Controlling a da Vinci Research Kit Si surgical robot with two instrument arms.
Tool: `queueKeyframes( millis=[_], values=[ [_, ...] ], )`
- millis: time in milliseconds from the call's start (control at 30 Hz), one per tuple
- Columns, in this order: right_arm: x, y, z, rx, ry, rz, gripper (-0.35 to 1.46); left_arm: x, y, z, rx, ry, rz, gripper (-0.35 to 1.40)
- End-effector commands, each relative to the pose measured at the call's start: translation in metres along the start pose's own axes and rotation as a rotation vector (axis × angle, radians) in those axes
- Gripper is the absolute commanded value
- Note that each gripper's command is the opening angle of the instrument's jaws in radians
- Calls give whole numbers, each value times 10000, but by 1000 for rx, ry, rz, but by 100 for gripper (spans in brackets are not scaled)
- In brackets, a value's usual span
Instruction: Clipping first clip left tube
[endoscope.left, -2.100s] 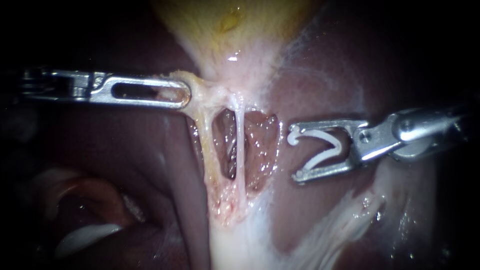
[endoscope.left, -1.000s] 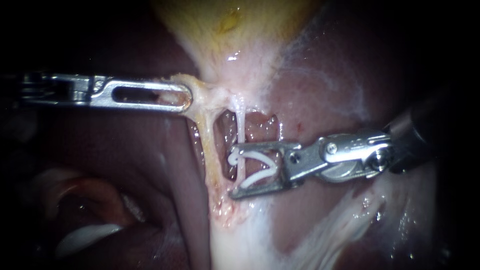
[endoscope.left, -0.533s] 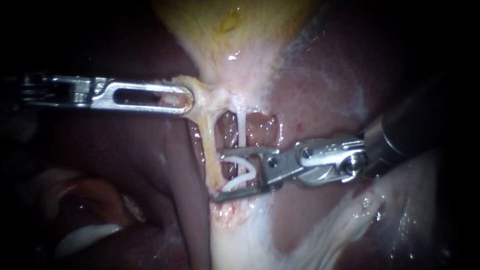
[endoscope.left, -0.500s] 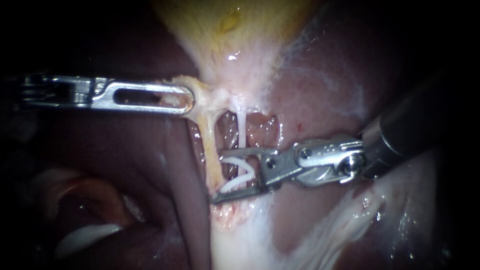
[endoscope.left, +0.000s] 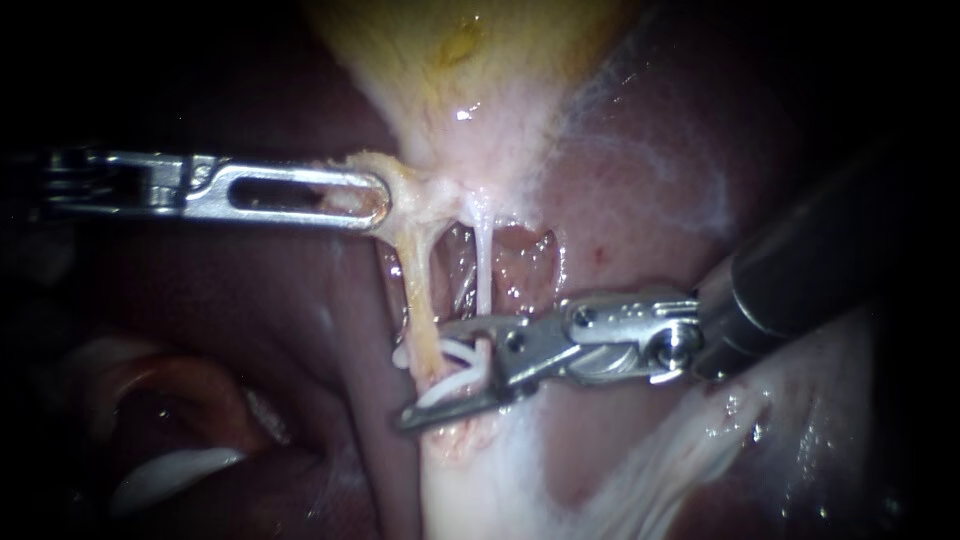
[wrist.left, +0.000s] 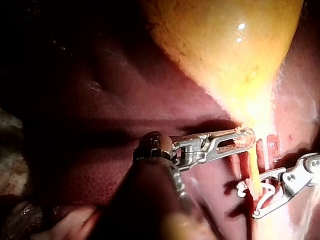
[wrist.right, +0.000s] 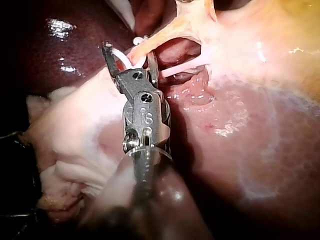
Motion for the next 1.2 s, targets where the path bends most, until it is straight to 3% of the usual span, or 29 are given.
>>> queueKeyframes(
  millis=[33, 233, 733, 933, 1200],
  values=[
    [-1, 0, 3, 6, 1, 0, 47, 0, 0, 0, 1, 1, 0, -35],
    [-5, 2, 14, 45, 15, 37, 45, 0, 0, 0, 1, 1, 0, -35],
    [-4, 2, 13, 41, 23, 123, 44, 0, 0, 1, 1, 1, 0, -35],
    [-7, 2, 12, 42, 24, 198, 38, 0, 1, 1, 1, 1, 0, -35],
    [-10, 4, 10, 43, 23, 203, 31, 0, 1, 1, 1, 1, 0, -35]
  ],
)
